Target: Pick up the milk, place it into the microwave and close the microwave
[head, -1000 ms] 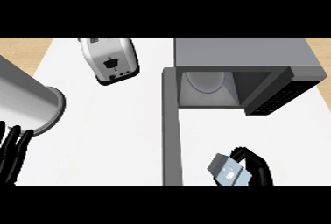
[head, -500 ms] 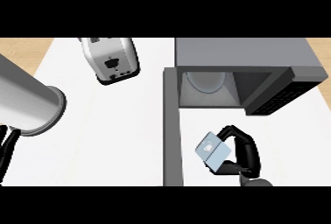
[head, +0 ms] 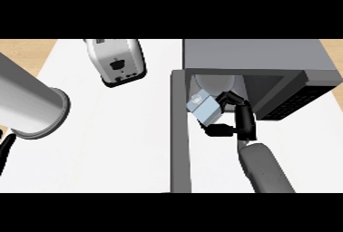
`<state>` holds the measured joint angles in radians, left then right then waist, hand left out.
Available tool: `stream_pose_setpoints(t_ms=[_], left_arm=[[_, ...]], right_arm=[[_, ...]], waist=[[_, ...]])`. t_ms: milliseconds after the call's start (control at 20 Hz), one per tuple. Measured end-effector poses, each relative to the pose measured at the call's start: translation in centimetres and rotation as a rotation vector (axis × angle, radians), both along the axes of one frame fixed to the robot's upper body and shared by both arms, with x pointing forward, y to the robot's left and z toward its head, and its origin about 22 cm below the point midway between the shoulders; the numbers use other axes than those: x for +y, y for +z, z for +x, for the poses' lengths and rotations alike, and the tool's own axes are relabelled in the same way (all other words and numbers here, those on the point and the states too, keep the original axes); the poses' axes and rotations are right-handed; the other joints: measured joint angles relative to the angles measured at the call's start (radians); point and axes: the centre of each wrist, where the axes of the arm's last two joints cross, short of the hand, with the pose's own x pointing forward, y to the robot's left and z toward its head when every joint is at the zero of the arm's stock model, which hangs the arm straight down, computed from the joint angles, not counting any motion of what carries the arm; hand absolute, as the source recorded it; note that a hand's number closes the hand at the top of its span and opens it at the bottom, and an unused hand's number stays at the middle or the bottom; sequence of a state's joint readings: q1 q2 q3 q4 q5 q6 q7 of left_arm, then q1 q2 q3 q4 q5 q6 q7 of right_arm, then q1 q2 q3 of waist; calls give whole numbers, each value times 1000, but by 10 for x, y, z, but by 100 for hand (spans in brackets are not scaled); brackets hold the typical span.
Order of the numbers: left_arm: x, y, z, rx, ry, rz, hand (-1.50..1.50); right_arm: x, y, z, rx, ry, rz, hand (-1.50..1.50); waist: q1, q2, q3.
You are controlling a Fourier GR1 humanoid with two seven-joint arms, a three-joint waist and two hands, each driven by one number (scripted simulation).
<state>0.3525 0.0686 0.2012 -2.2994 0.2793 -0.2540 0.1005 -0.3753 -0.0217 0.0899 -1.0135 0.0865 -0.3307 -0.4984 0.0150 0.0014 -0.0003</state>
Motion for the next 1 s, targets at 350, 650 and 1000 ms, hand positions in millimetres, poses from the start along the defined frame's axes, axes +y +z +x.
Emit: stream_pose_setpoints(t_ms=[350,650,1000], left_arm=[[2,0,5,-9,-8,-1,-150],[-1,-6,7,-14,-35,-1,-150],[-3,-11,11,-3,-45,14,-150]], right_arm=[[-9,13,55,39,-89,-110,150],[-28,31,87,39,-178,-199,150],[-52,51,104,-30,-387,-316,150]], waist=[[15,6,1],[38,16,1],[58,27,2]])
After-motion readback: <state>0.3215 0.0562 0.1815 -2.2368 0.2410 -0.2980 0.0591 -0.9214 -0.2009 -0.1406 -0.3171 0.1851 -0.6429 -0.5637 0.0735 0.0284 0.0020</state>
